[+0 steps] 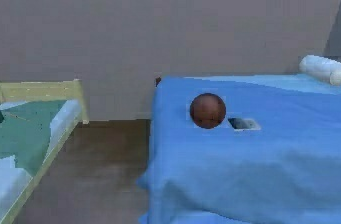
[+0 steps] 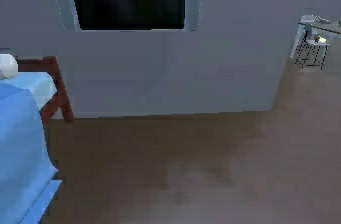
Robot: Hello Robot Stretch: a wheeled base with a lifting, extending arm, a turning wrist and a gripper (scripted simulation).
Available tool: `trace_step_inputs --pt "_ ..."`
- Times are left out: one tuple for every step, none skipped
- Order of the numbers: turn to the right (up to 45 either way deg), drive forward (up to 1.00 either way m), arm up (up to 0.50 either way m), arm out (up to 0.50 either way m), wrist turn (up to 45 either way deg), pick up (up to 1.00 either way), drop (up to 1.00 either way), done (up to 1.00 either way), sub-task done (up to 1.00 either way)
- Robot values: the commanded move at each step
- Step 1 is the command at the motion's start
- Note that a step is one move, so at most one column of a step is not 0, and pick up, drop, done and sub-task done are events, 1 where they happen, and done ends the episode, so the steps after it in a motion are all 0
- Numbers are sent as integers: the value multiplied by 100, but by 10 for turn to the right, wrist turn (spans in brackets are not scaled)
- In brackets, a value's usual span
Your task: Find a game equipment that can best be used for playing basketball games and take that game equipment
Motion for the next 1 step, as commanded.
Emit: trace_step_inputs --pt "120 0 0 0 0 0 0 0 0"
